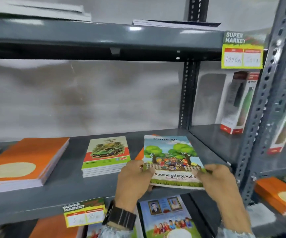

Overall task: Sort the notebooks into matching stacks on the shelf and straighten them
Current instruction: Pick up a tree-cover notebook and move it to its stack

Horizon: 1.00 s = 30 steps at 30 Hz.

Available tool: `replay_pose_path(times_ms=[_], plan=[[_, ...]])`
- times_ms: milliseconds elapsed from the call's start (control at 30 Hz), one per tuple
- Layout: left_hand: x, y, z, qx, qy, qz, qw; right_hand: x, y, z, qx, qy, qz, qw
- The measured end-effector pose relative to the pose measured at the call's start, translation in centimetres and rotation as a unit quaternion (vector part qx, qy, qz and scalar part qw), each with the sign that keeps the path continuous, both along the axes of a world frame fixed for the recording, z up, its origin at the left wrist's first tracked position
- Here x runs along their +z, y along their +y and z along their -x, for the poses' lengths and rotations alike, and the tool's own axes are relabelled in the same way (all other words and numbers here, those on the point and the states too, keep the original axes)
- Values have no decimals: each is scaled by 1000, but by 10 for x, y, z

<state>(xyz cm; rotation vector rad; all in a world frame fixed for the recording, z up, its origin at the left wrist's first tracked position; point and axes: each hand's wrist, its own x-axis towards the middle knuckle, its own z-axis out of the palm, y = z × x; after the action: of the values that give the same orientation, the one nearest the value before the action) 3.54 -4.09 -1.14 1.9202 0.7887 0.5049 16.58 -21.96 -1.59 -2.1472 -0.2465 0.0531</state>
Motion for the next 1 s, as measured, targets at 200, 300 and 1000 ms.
replay_pose_path(times_ms=[200, 300, 1000], plan=[[4, 1, 14, -1, -161, 104, 982, 11, 5, 22, 24, 70, -304, 950], [5, 18, 43, 21, -227, 102, 968, 20, 24, 48, 50, 39, -386, 920], [-4, 332, 469, 323, -261, -56, 908, 28, 391, 404, 367, 82, -297, 877]])
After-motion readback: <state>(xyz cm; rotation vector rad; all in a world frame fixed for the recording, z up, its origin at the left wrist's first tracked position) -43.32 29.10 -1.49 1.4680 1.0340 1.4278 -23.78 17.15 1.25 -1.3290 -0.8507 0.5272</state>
